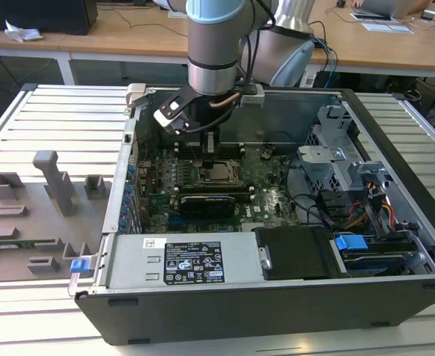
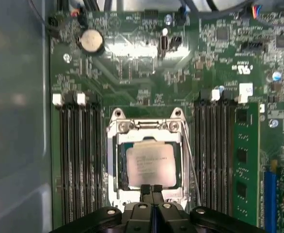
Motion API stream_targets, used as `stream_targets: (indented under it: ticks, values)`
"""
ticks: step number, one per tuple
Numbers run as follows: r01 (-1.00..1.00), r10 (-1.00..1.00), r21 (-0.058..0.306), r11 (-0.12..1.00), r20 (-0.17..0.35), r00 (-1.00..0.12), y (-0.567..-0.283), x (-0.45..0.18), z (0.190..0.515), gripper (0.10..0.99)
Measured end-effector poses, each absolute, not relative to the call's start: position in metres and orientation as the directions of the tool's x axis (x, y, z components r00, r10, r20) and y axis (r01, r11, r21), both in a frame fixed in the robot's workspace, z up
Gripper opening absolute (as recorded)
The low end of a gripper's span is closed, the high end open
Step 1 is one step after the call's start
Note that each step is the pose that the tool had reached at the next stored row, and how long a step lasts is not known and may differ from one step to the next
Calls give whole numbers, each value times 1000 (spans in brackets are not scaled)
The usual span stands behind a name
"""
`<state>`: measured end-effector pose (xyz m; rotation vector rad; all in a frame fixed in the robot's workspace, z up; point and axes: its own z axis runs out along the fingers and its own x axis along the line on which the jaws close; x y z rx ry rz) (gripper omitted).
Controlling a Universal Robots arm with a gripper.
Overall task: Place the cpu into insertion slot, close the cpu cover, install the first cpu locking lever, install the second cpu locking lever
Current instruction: 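Close the cpu cover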
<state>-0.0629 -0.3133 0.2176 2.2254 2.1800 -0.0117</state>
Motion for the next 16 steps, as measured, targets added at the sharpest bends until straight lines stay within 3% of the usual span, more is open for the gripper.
stream_targets:
  ticks: [16]
  values:
    - [1000, 1000, 13, -14, -24, 15, -313, -49, 209, 106]
